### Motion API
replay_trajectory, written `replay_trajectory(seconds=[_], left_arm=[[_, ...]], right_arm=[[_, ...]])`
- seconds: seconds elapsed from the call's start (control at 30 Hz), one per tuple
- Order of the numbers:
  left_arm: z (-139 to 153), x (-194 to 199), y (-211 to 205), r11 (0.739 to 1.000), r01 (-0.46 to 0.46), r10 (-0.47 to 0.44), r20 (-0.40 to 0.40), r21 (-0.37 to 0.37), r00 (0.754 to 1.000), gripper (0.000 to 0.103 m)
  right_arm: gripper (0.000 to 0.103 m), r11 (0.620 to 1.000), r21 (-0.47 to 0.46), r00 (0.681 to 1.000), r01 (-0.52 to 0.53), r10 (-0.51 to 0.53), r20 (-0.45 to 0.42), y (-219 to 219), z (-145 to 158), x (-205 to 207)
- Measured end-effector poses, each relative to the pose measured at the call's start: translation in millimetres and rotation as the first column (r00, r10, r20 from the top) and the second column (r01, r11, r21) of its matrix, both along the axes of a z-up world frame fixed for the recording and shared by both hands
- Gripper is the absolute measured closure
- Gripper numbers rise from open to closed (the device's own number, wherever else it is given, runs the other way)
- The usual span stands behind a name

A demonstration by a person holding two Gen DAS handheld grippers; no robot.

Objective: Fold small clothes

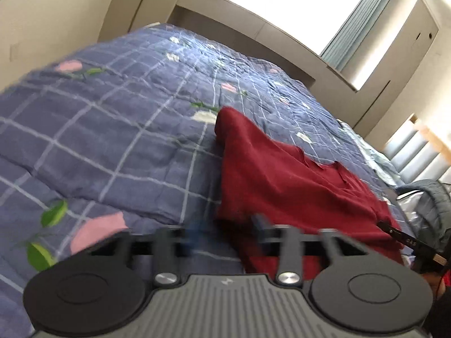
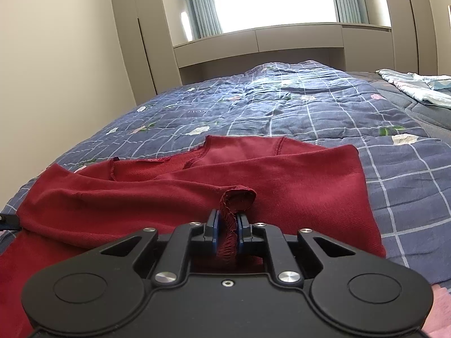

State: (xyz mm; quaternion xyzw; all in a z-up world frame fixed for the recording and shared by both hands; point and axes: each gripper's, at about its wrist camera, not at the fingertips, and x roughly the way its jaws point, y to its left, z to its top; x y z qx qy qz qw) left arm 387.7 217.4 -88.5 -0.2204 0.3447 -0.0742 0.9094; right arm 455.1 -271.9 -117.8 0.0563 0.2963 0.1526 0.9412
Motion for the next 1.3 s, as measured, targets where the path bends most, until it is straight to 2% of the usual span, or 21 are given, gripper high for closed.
replay_trajectory(seconds=[0.03, 0.13, 0.27, 0.33, 0.4, 0.43, 0.53, 0.57, 0.6, 0.63, 0.7, 0.77, 0.87, 0.9, 0.97, 1.0, 1.03, 1.17, 1.3], left_arm=[[5.8, -2.0, -1.0, 1.0, -0.006, 0.005, 0.023, 0.009, 1.0, 0.028], [19.2, 0.6, -7.8, 0.998, -0.021, 0.016, 0.085, 0.057, 0.996, 0.02], [18.1, 34.0, -18.8, 0.984, -0.105, 0.096, 0.07, 0.142, 0.993, 0.021], [8.3, 52.7, -23.7, 0.964, -0.152, 0.143, 0.057, 0.22, 0.988, 0.023], [-5.2, 66.4, -25.2, 0.938, -0.189, 0.197, 0.002, 0.289, 0.98, 0.028], [-11.0, 69.3, -24.8, 0.931, -0.202, 0.215, -0.01, 0.305, 0.977, 0.029], [-9.7, 65.2, -27.9, 0.922, -0.211, 0.216, 0.022, 0.325, 0.976, 0.029], [-7.1, 62.4, -28.8, 0.918, -0.221, 0.222, 0.034, 0.328, 0.974, 0.028], [-4.8, 60.9, -28.1, 0.916, -0.235, 0.235, 0.041, 0.326, 0.971, 0.024], [-0.8, 57.3, -28.4, 0.915, -0.251, 0.245, 0.057, 0.317, 0.968, 0.017], [7.6, 51.7, -30.8, 0.924, -0.251, 0.223, 0.127, 0.29, 0.966, 0.014], [13.0, 55.7, -35.8, 0.927, -0.234, 0.193, 0.165, 0.292, 0.967, 0.008], [8.5, 71.6, -44.6, 0.92, -0.215, 0.181, 0.13, 0.328, 0.975, 0.008], [2.8, 79.0, -45.5, 0.907, -0.226, 0.203, 0.101, 0.355, 0.974, 0.009], [-9.4, 90.4, -41.8, 0.881, -0.275, 0.287, 0.029, 0.384, 0.958, 0.01], [-12.4, 89.8, -37.3, 0.882, -0.302, 0.318, 0.018, 0.361, 0.948, 0.009], [-11.9, 86.6, -34.3, 0.886, -0.322, 0.331, 0.032, 0.333, 0.943, 0.009], [-6.0, 75.1, -36.3, 0.88, -0.335, 0.338, 0.053, 0.336, 0.94, 0.009], [2.5, 42.6, -45.5, 0.905, -0.298, 0.277, 0.11, 0.304, 0.954, 0.001]], right_arm=[[0.088, 1.0, 0.002, 1.0, -0.001, 0.001, 0.0, -0.7, 0.0, -0.1], [0.083, 1.0, 0.019, 1.0, -0.008, 0.008, -0.003, -2.8, -0.4, 0.5], [0.072, 1.0, 0.019, 1.0, -0.021, 0.021, 0.001, -0.5, 0.0, 0.2], [0.064, 0.999, 0.013, 0.999, -0.034, 0.034, 0.007, 1.8, 0.4, -0.7], [0.051, 0.999, 0.003, 0.999, -0.049, 0.049, 0.015, 4.1, 1.0, -2.0], [0.047, 0.998, -0.003, 0.998, -0.057, 0.057, 0.02, 5.1, 1.2, -2.8], [0.027, 0.998, -0.034, 0.997, -0.051, 0.052, 0.055, 9.3, 3.5, -8.3], [0.013, 0.999, -0.045, 0.997, -0.031, 0.034, 0.072, 9.5, 5.0, -10.8], [0.005, 0.999, -0.052, 0.996, -0.008, 0.013, 0.089, 9.4, 6.1, -13.0], [0.003, 0.998, -0.059, 0.994, 0.018, -0.011, 0.108, 8.9, 7.2, -14.9], [0.003, 0.996, -0.066, 0.991, 0.061, -0.053, 0.124, 6.9, 7.9, -16.1], [0.003, 0.992, -0.081, 0.989, 0.102, -0.092, 0.117, 6.1, 6.9, -13.5], [0.003, 0.982, -0.137, 0.988, 0.132, -0.121, 0.092, 11.3, 3.8, -8.2], [0.002, 0.977, -0.164, 0.989, 0.133, -0.12, 0.086, 15.2, 2.3, -7.9], [0.001, 0.969, -0.214, 0.99, 0.127, -0.111, 0.085, 23.1, 0.2, -6.9], [0.001, 0.966, -0.227, 0.99, 0.125, -0.108, 0.087, 25.3, -0.6, -6.5], [0.001, 0.966, -0.228, 0.99, 0.125, -0.107, 0.088, 25.6, -1.4, -6.3], [0.001, 0.974, -0.189, 0.991, 0.121, -0.108, 0.078, 18.9, -1.8, -4.7], [0.001, 0.975, -0.185, 0.991, 0.12, -0.107, 0.08, 18.8, -1.3, -5.4]])
